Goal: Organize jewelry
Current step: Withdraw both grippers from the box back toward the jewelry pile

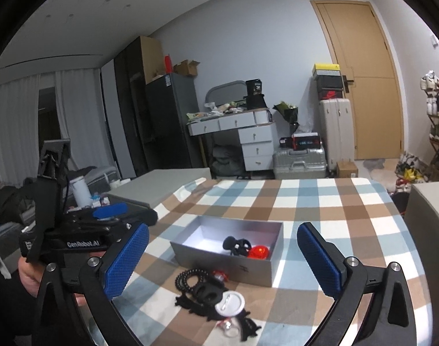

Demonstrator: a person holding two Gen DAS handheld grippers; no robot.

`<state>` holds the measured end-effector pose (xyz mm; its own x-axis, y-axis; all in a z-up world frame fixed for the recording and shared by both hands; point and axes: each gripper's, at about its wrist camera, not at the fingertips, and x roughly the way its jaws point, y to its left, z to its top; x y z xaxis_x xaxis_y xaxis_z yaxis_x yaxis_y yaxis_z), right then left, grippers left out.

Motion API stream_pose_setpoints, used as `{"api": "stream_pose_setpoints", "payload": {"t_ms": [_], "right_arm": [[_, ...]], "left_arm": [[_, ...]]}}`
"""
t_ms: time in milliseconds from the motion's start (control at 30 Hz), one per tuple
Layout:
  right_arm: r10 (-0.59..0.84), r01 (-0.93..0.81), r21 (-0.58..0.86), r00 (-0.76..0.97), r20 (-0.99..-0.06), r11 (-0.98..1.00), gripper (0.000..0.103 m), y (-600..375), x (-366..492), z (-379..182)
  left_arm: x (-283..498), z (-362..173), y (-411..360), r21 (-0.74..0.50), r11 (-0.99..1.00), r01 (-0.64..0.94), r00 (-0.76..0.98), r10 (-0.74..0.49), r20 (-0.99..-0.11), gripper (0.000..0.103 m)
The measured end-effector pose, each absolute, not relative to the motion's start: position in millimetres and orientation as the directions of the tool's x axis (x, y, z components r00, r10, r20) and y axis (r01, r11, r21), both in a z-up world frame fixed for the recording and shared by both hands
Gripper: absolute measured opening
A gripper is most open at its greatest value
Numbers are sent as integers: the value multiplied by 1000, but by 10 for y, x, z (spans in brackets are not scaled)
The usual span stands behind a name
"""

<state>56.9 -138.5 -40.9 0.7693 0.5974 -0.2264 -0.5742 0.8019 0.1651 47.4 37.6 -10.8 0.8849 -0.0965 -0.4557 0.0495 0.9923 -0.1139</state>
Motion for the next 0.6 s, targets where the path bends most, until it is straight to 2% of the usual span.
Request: {"api": "stream_pose_setpoints", "payload": {"t_ms": [200, 600], "right_arm": [[562, -539, 159, 778, -282, 827, 103, -1457, 494, -589], [522, -522, 143, 710, -473, 841, 103, -1387, 509, -1126]], "left_arm": [[327, -268, 362, -118, 992, 39, 872, -92, -482, 102], [161, -651, 299, -133, 989, 61, 807, -128, -577, 102]]}}
